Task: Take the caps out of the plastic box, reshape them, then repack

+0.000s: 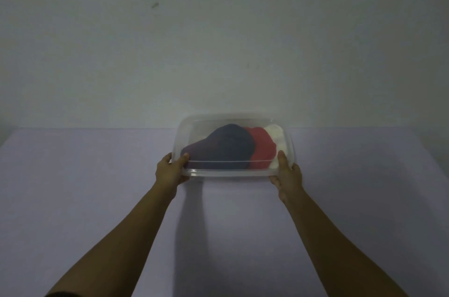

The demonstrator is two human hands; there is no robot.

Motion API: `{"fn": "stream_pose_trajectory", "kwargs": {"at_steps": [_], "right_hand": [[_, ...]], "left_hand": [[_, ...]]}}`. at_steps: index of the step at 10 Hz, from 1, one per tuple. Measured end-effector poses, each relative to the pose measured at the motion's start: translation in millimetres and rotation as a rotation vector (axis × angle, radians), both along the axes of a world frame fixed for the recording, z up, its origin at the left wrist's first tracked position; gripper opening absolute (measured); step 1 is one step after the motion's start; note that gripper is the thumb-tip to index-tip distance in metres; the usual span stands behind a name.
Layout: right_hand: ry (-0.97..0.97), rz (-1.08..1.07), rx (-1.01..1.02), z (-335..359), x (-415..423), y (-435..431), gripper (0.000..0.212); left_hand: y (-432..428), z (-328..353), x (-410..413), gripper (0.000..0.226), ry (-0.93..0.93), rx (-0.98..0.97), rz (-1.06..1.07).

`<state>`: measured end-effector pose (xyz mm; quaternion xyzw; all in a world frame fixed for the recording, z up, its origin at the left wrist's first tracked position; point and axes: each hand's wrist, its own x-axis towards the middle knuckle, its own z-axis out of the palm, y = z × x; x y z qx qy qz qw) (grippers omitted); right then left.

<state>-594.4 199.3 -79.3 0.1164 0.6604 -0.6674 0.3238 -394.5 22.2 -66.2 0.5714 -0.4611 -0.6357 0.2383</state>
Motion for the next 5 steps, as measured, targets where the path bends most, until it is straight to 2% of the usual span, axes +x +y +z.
{"fn": "stream_pose_trajectory", "kwargs": {"at_steps": [3, 5], "right_hand": [[0.017, 0.065, 0.080, -18, -14, -13, 0.065], [0.076, 0.149, 0.251, 8, -18, -4, 0.081]], "left_hand": [[-14, -9, -10, 0.059, -0.067, -0.025, 0.000], [-9, 8, -5, 0.073, -0.247, -0.088, -0.112]]}}
